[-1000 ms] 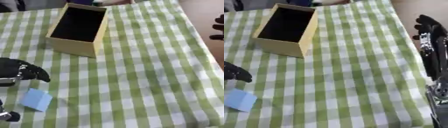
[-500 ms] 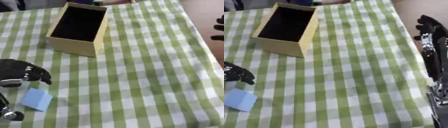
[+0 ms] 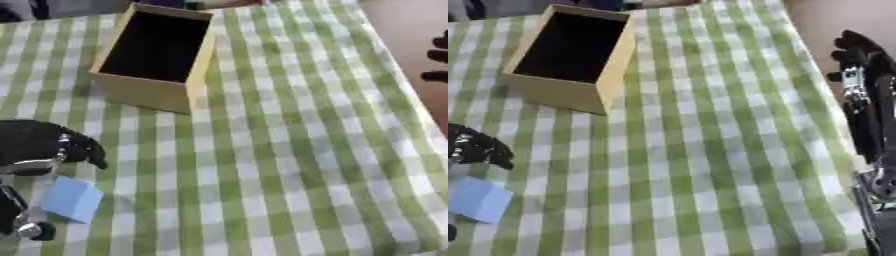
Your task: Pick up objects on the table and place them in the box.
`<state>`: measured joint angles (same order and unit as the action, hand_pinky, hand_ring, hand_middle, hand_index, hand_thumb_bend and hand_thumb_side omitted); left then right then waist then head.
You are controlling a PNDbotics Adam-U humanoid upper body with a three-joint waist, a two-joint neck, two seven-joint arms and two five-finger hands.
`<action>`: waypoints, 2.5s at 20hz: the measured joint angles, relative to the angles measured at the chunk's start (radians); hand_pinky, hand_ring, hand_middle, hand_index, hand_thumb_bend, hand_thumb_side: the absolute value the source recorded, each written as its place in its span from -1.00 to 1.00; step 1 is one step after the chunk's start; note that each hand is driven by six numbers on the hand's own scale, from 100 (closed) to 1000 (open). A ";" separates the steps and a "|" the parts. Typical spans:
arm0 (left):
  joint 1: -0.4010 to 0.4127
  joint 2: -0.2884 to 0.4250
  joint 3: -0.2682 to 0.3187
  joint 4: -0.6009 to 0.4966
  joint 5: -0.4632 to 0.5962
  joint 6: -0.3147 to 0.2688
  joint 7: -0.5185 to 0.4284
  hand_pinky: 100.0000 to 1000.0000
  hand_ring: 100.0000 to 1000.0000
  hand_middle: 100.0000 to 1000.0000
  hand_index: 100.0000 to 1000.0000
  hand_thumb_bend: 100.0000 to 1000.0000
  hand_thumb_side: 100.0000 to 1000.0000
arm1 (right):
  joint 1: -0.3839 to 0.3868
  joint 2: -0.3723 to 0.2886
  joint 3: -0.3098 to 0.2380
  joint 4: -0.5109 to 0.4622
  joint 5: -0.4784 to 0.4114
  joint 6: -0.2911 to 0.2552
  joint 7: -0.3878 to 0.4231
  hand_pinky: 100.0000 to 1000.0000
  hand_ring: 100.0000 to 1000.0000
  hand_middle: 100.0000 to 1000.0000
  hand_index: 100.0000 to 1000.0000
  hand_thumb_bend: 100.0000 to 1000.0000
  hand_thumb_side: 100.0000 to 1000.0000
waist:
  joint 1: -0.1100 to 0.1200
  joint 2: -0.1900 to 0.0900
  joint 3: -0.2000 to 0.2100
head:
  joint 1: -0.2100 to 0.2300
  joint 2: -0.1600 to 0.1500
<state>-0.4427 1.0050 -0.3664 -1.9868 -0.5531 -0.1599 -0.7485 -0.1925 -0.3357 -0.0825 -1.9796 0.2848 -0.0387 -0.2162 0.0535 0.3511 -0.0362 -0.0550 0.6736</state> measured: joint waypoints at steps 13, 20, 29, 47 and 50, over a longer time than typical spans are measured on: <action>0.001 -0.011 -0.012 0.000 -0.059 0.034 -0.001 0.38 0.39 0.36 0.51 0.16 -0.79 | 0.001 0.005 0.000 0.000 -0.005 0.004 0.004 0.28 0.59 0.55 0.76 -1.00 1.00 | 0.001 0.002 -0.002 | 0.000 0.000; 0.002 -0.019 -0.023 0.000 -0.083 0.052 0.028 -0.12 -0.07 -0.06 0.13 0.05 -0.90 | 0.005 0.008 0.000 0.000 -0.005 0.006 0.006 0.28 0.59 0.55 0.76 -1.00 1.00 | 0.001 0.002 -0.002 | 0.000 0.000; 0.006 -0.019 -0.024 0.000 -0.100 0.082 0.075 -0.29 -0.21 -0.22 -0.06 -0.52 -1.00 | 0.005 0.010 0.000 0.000 -0.005 0.009 0.009 0.28 0.59 0.55 0.76 -1.00 1.00 | 0.003 0.003 0.000 | 0.000 0.000; -0.230 -0.032 0.099 0.000 -0.068 0.111 0.138 -0.35 -0.26 -0.27 -0.14 -0.70 -1.00 | 0.009 0.012 0.000 0.000 -0.005 0.012 0.012 0.28 0.60 0.55 0.76 -1.00 1.00 | 0.019 -0.007 0.004 | -0.007 0.000; -0.307 -0.056 0.099 0.006 -0.052 0.132 0.112 -0.36 -0.26 -0.28 -0.15 -0.72 -1.00 | 0.010 0.010 0.000 0.000 -0.005 0.012 0.013 0.28 0.60 0.55 0.76 -1.00 1.00 | 0.023 -0.007 0.000 | -0.003 0.002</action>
<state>-0.7501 0.9495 -0.2672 -1.9813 -0.6050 -0.0280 -0.6369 -0.1828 -0.3261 -0.0827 -1.9796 0.2796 -0.0263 -0.2037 0.0769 0.3436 -0.0366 -0.0579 0.6753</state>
